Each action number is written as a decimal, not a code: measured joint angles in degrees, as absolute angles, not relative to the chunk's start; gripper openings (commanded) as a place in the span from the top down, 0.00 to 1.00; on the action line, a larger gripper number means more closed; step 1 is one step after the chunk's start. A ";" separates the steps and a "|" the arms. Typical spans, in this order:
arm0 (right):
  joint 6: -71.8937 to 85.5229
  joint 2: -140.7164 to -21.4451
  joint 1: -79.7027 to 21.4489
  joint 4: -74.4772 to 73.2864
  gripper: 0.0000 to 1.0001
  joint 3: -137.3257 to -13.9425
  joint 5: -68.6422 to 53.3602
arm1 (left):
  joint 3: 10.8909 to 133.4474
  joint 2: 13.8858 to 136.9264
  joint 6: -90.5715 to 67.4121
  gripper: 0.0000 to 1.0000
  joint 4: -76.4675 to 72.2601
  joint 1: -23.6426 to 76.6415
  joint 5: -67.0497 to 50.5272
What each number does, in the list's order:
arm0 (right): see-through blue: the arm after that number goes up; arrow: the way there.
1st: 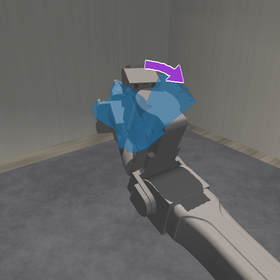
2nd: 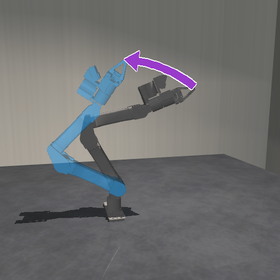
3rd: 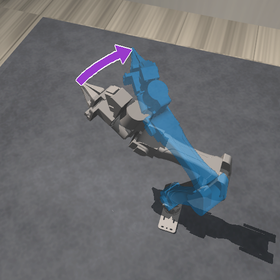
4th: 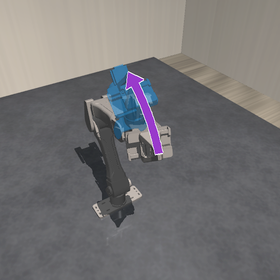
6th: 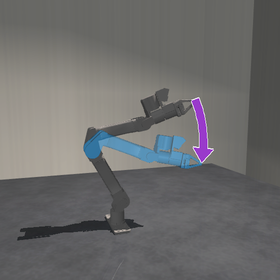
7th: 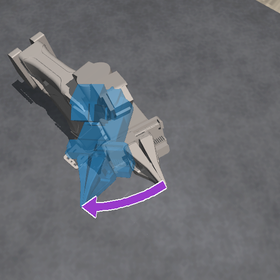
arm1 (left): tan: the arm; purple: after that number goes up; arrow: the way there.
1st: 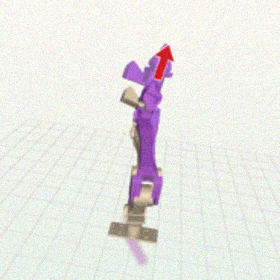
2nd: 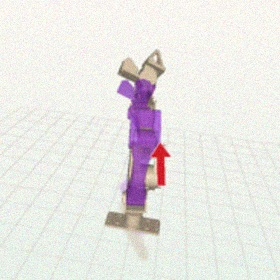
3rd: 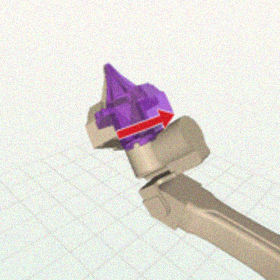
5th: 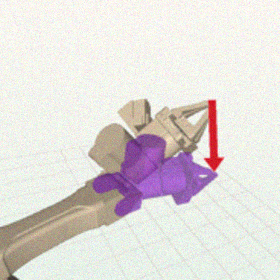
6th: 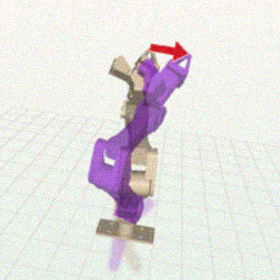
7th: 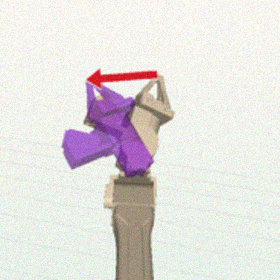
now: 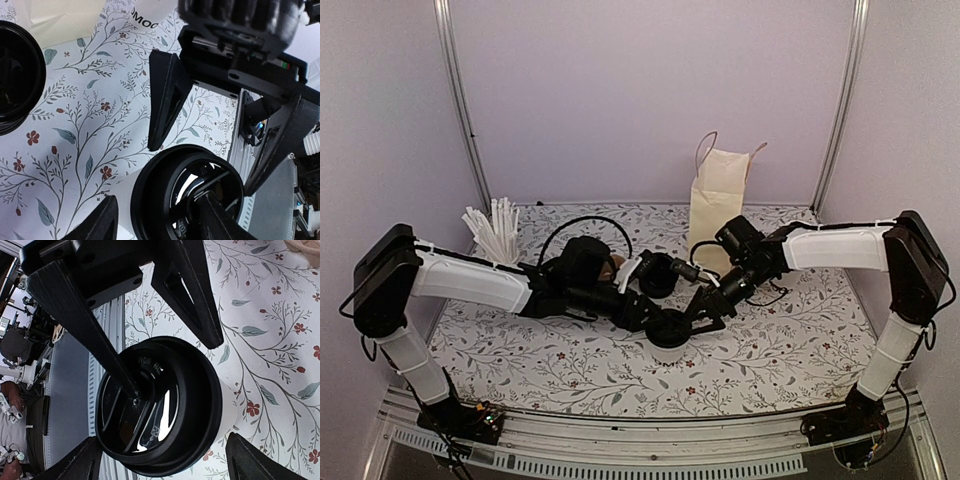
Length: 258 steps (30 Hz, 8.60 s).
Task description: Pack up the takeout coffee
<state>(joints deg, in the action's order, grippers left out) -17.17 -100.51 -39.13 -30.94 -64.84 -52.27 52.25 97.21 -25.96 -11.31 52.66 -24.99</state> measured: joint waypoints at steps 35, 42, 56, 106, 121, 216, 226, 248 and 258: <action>-16.86 -107.37 -37.80 -31.90 0.51 -67.55 -61.87 | 47.70 100.84 -28.60 0.57 -26.02 49.91 -31.22; -17.02 -106.69 -37.89 -33.91 0.56 -67.18 -60.23 | 47.51 101.19 -28.86 0.58 -27.11 49.82 -31.57; -14.76 -108.31 -37.78 -38.28 0.77 -68.95 -60.40 | 47.51 101.65 -29.08 0.59 -27.90 49.74 -31.70; -20.47 -108.38 -40.56 -40.29 0.46 -72.29 -52.58 | 53.06 96.09 -24.60 0.25 -8.80 50.13 -19.73; -22.09 -108.16 -40.51 -42.52 0.36 -73.97 -51.46 | 48.12 99.59 -26.22 0.38 -23.35 43.35 -33.30; -23.77 -109.10 -38.50 -46.92 0.48 -80.47 -50.50 | 44.60 86.72 -39.20 0.28 -10.72 45.36 -24.51; -22.44 -111.94 -38.50 -46.92 0.50 -81.91 -51.24 | 43.16 89.71 -40.91 0.38 -11.09 45.65 -25.65; -18.22 -115.15 -38.57 -48.69 0.62 -82.48 -54.35 | 42.59 95.64 -42.19 0.50 -21.78 45.25 -30.72; -20.18 -115.42 -40.32 -49.89 0.49 -83.22 -54.57 | 43.94 94.74 -39.35 0.36 -19.22 45.43 -27.42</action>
